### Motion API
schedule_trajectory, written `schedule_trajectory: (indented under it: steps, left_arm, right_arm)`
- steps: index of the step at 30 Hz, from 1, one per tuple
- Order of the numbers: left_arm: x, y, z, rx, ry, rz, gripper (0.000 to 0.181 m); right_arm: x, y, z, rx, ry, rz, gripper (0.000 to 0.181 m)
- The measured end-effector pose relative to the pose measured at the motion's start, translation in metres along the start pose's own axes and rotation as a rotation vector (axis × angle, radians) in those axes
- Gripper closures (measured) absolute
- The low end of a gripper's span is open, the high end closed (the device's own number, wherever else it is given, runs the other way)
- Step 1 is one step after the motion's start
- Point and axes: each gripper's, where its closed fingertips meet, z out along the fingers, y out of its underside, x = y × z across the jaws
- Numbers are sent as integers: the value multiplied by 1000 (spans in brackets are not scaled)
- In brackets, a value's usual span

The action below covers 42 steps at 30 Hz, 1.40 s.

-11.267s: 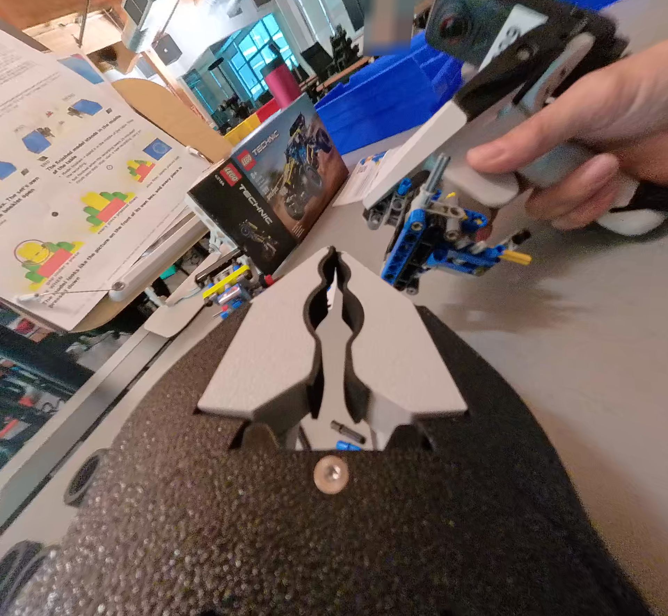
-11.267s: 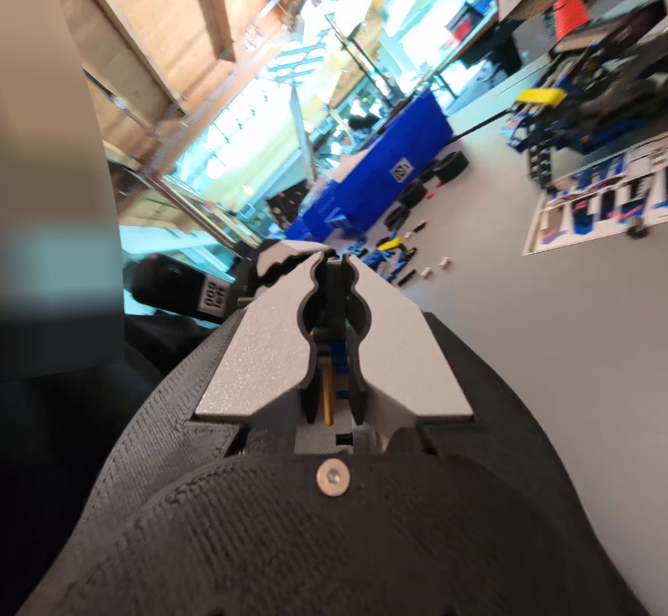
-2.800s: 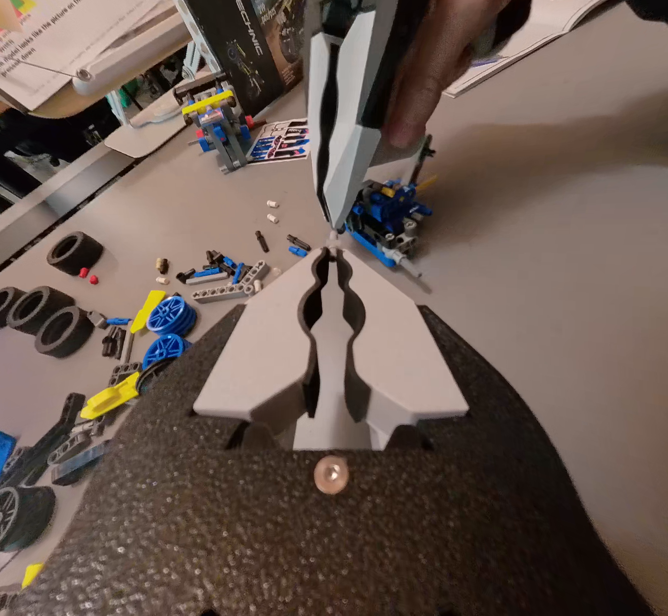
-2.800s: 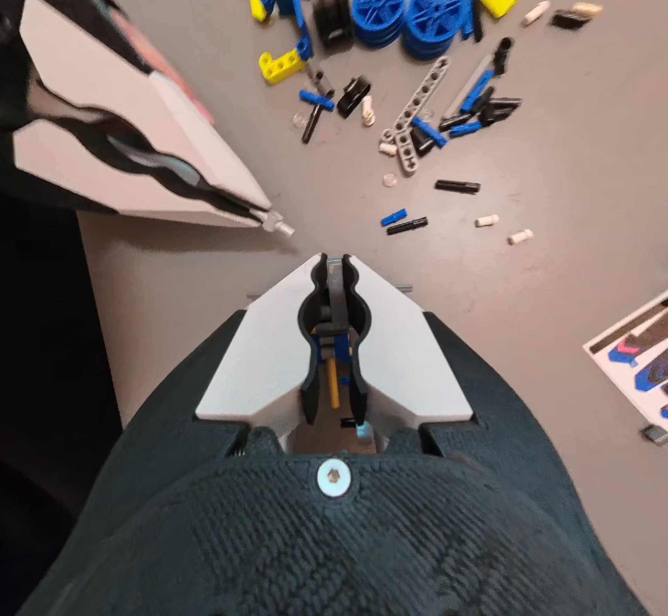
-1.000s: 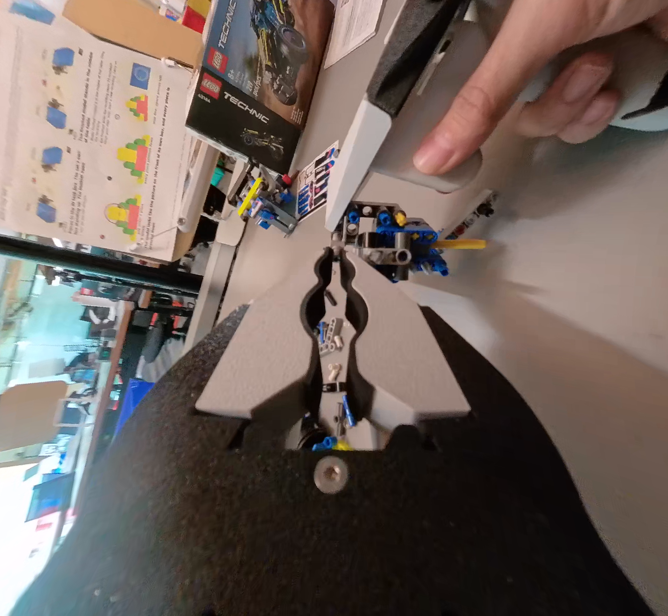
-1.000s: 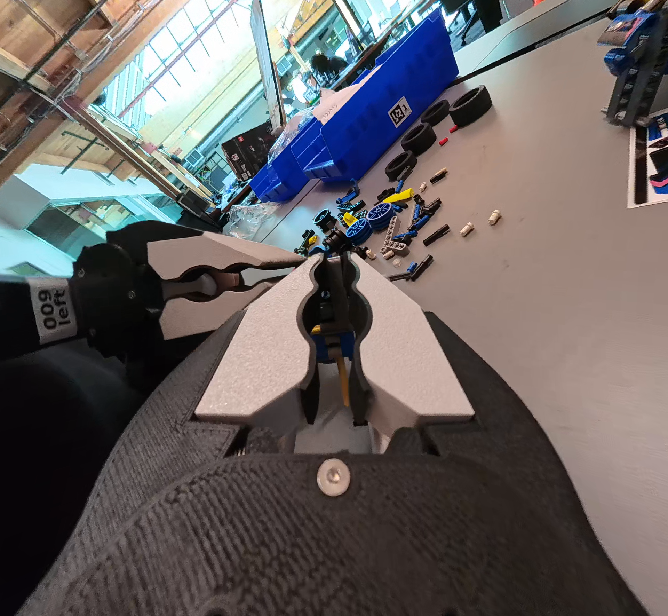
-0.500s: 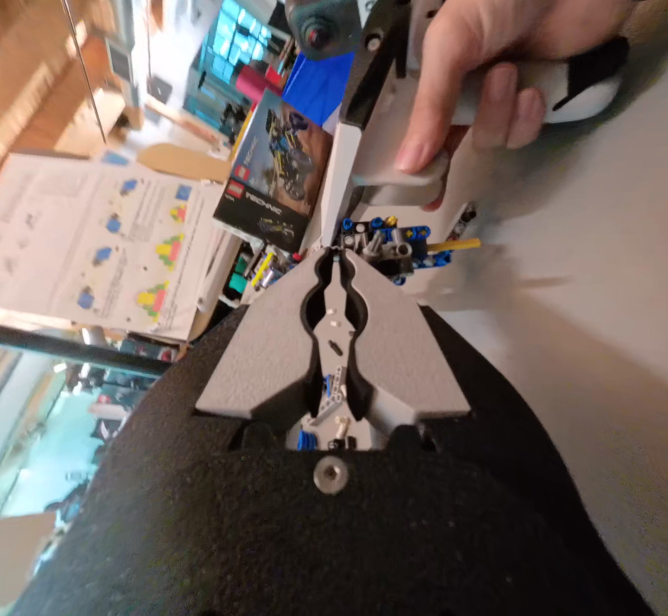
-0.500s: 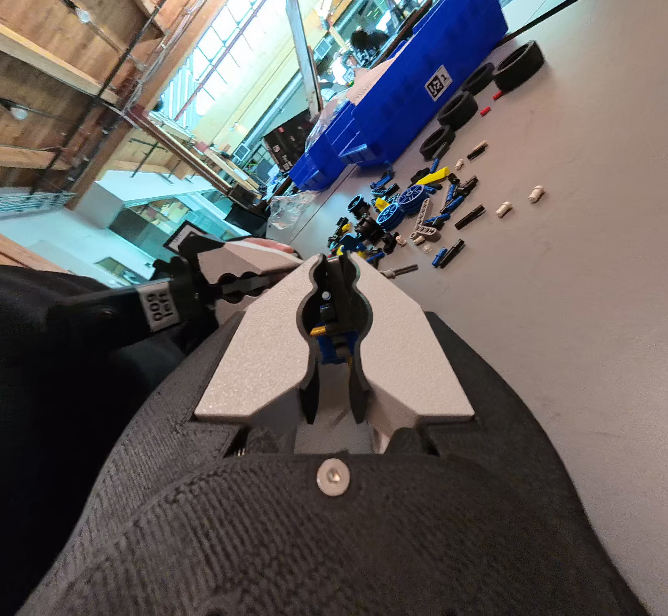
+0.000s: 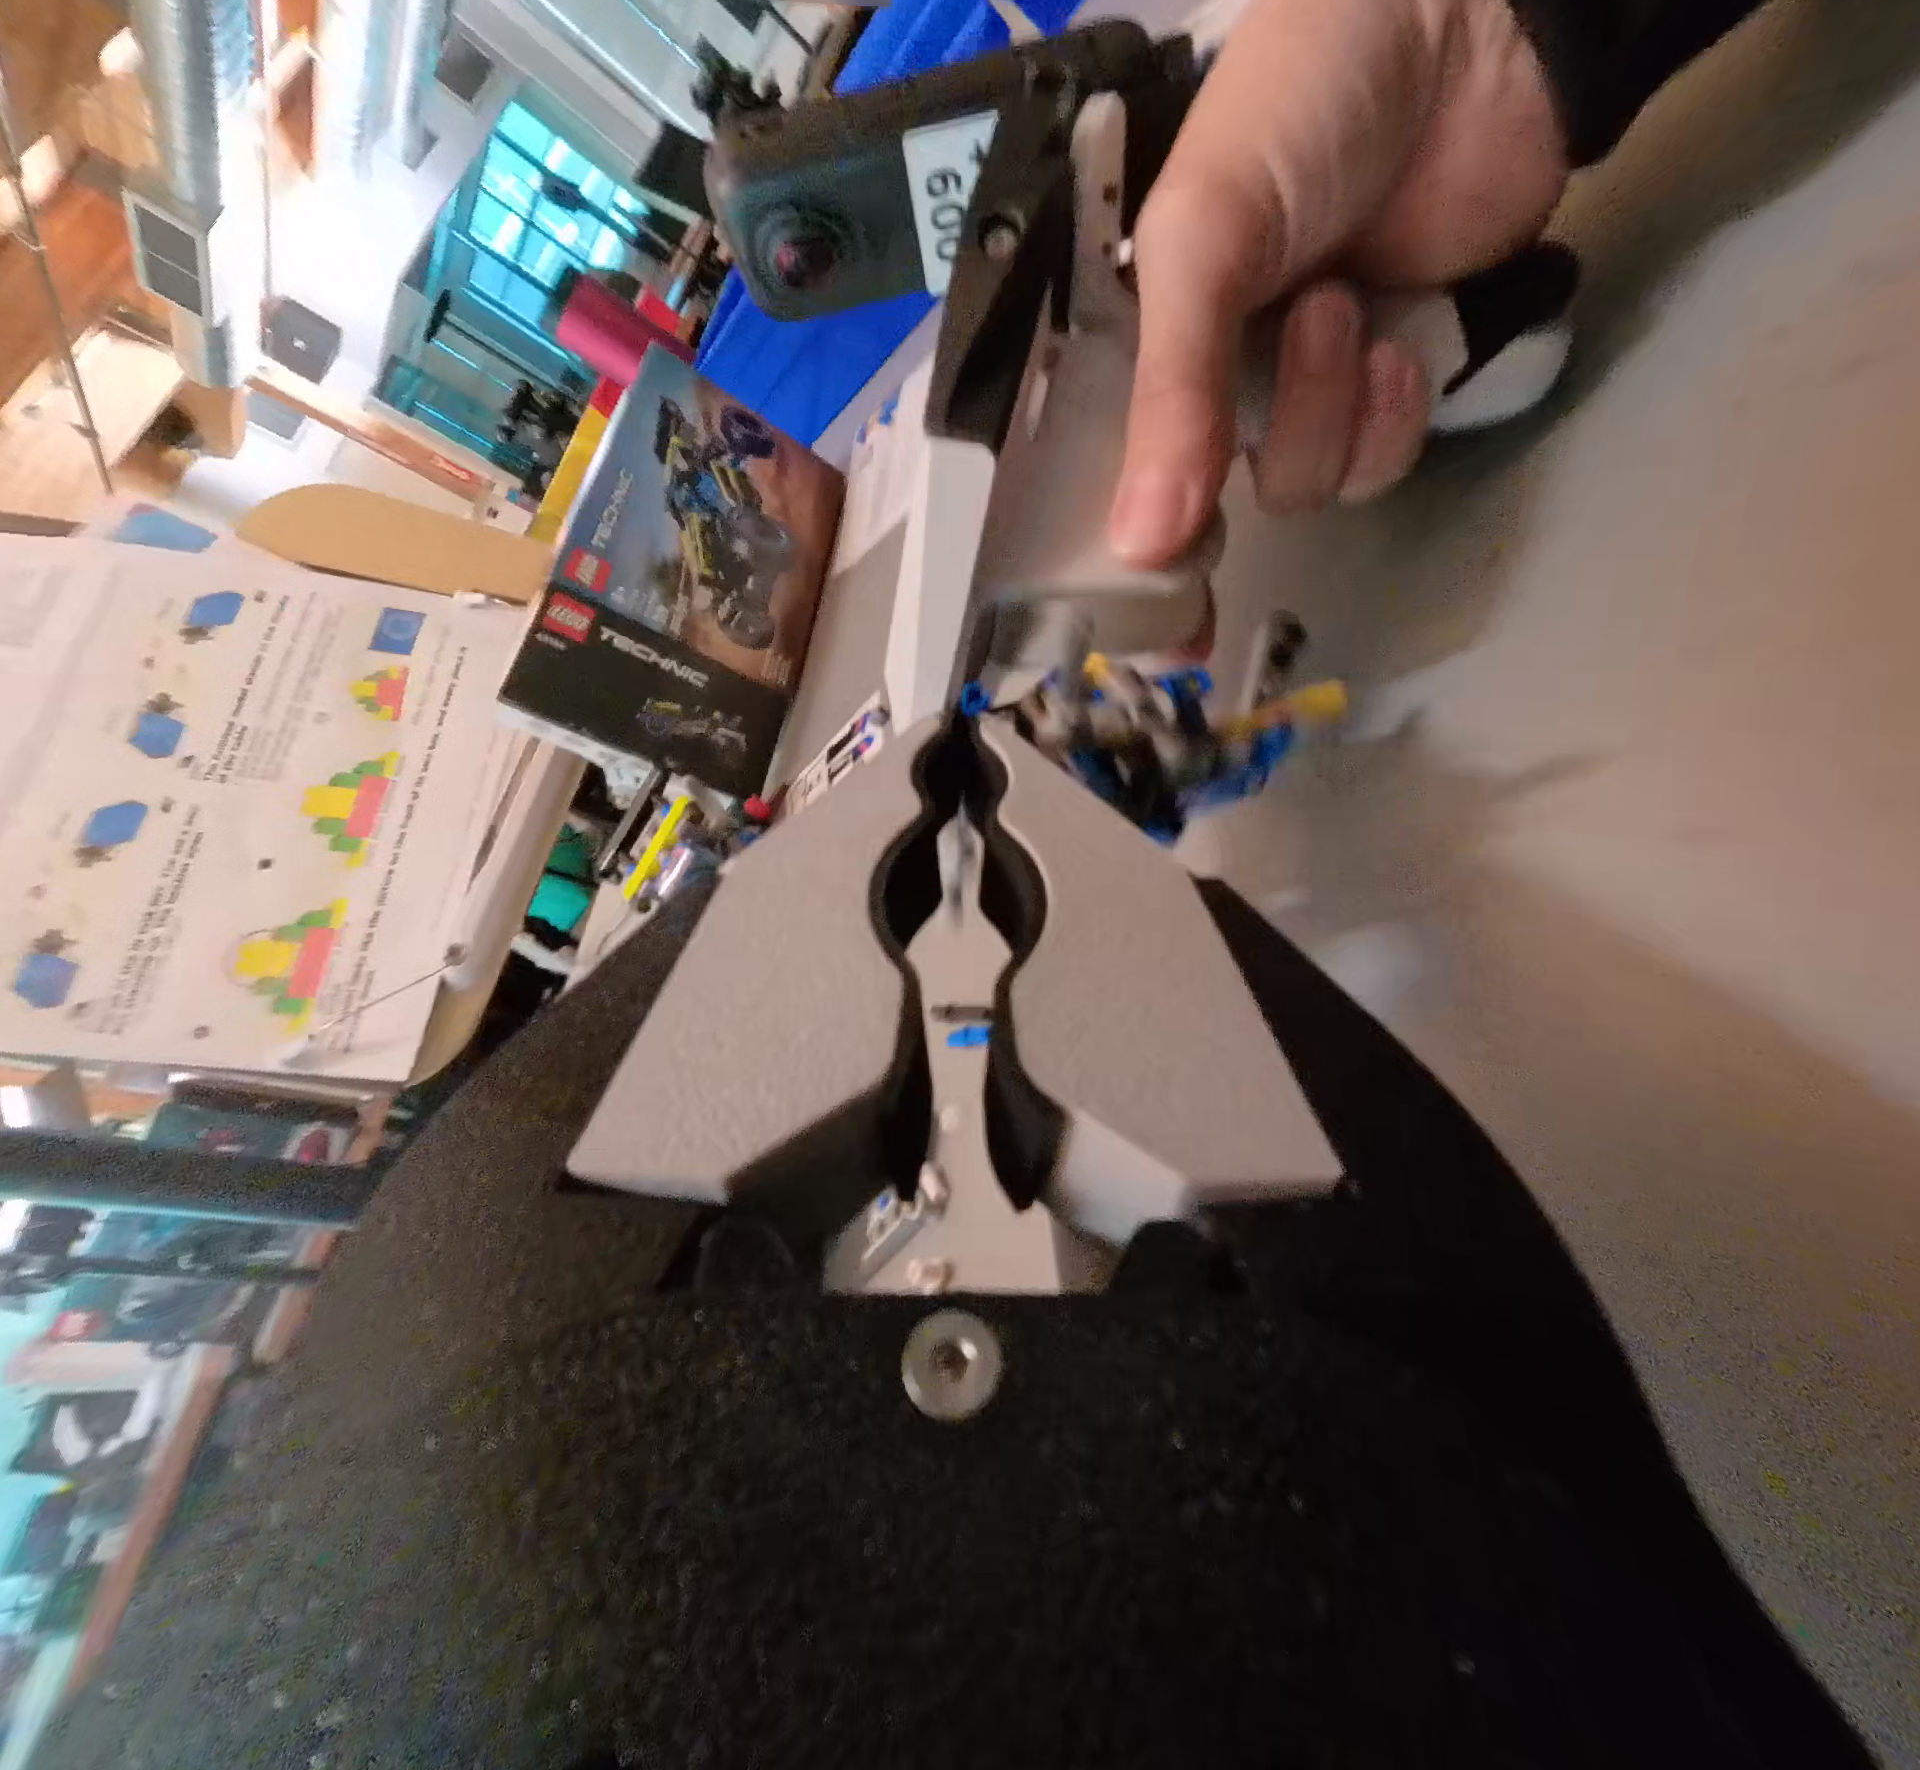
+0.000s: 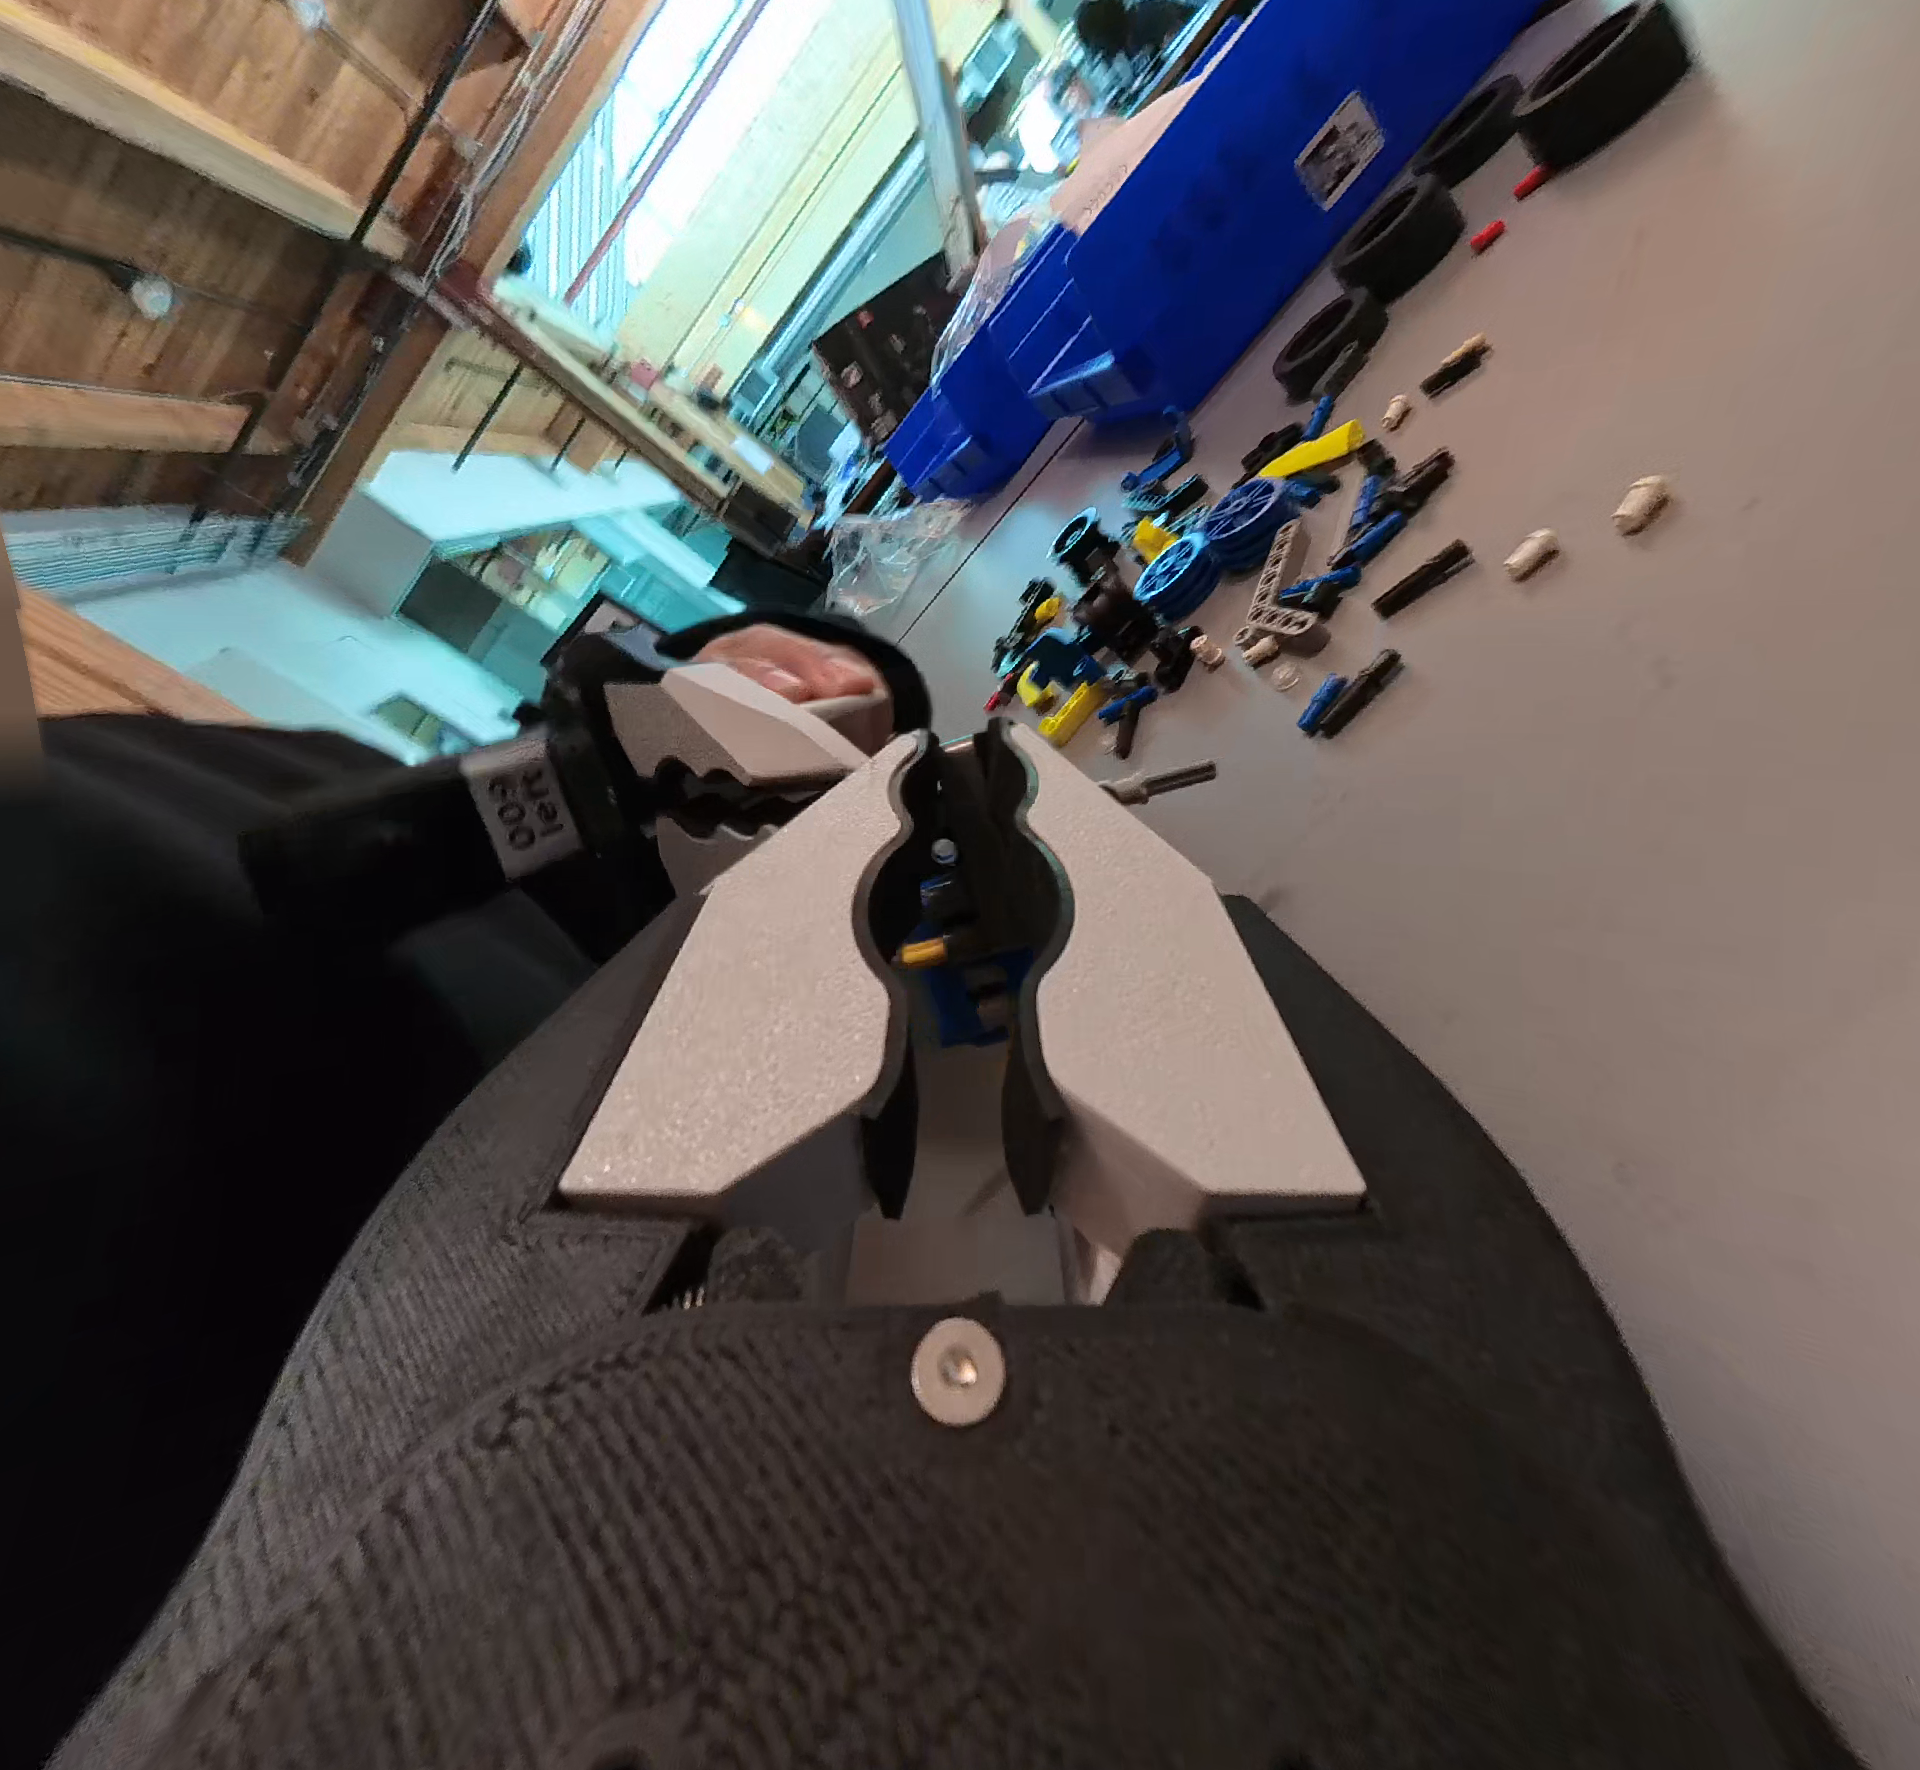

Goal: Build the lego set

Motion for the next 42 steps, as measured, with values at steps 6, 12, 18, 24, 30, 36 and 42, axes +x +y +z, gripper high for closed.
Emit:
schedule_trajectory:
  steps: [6,12,18,24,30,36,42]
  left_arm:
    - [-11,23,-3,-30,-35,-22,181]
    - [-11,33,0,-33,10,-190,181]
    - [-15,31,-4,-29,-31,-154,181]
    - [-36,49,-49,-76,-97,-354,181]
    - [-18,130,-121,-275,124,-813,167]
    - [4,140,-121,-365,188,-707,173]
    - [14,163,-106,-524,315,-476,165]
  right_arm:
    - [4,-2,1,16,25,-5,174]
    - [12,-5,0,35,92,-44,174]
    - [13,-6,-9,23,138,-132,175]
    - [17,-7,-13,-13,195,-210,175]
    - [17,-6,-12,-26,178,-197,175]
    - [16,-6,-12,-24,162,-185,175]
    - [16,-2,-9,-52,155,-188,175]
